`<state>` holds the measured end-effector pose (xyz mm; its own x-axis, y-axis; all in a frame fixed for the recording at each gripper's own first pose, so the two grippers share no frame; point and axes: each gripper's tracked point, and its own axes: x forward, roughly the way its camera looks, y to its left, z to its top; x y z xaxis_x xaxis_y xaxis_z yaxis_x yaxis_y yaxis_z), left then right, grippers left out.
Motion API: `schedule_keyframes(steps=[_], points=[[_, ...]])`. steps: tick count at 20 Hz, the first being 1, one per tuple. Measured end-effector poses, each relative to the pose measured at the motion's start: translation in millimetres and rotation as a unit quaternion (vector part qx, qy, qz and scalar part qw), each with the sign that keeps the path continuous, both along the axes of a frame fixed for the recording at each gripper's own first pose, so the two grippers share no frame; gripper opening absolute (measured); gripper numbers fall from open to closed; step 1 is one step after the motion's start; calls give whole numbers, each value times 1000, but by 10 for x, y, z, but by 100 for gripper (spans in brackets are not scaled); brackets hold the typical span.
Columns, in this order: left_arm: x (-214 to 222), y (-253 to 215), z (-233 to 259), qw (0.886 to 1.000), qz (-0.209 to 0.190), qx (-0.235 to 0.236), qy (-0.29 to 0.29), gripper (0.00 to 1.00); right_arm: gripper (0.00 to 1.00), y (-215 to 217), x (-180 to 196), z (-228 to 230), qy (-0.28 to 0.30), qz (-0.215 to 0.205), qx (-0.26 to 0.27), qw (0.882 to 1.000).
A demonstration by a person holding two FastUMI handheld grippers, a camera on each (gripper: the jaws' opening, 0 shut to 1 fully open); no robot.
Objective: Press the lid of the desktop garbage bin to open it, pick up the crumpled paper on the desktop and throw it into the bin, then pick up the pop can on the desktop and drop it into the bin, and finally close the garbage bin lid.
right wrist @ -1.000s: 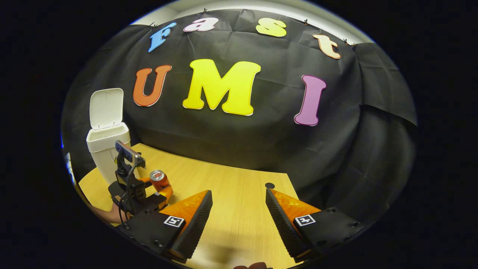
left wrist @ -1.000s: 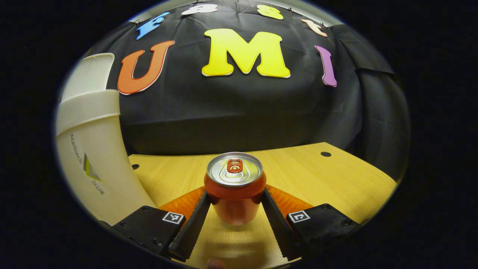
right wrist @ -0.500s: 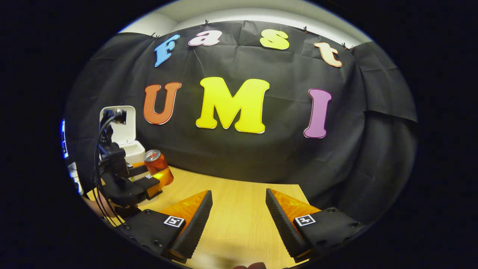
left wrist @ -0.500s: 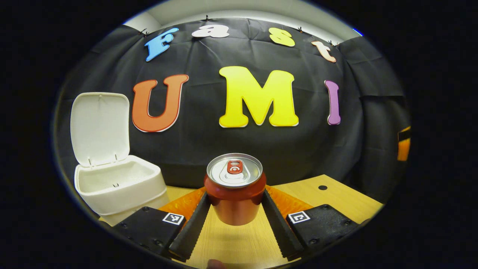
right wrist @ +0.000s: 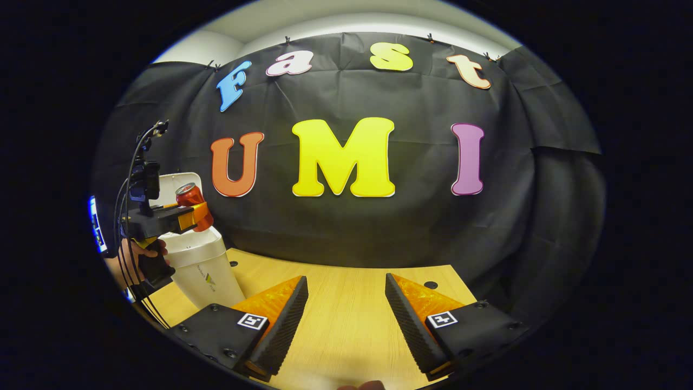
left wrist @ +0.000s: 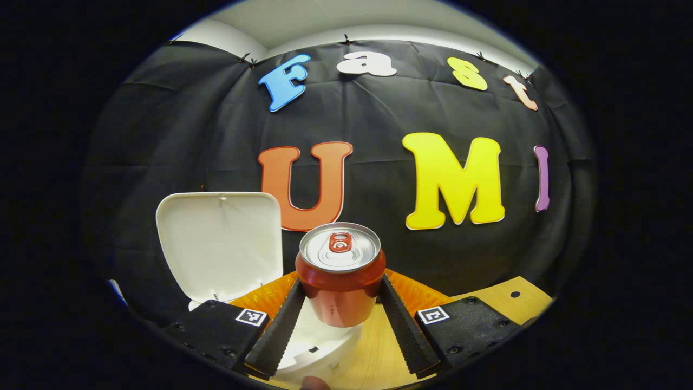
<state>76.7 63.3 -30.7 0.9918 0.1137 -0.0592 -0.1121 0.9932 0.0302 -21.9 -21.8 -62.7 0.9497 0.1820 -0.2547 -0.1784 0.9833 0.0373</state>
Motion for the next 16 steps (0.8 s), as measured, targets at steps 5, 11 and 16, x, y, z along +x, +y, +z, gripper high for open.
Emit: schedule_keyframes(steps=[5, 11, 16], points=[[20, 518, -370, 997, 50, -8, 55, 86, 90, 206, 68, -123, 21, 13, 7, 1000], [-26, 831, -829, 985, 91, -26, 142, 86, 91, 489, 152, -251, 52, 31, 24, 998], [-52, 914, -802, 984, 101, -18, 144, 89, 91, 591, 170, -292, 63, 40, 28, 997]])
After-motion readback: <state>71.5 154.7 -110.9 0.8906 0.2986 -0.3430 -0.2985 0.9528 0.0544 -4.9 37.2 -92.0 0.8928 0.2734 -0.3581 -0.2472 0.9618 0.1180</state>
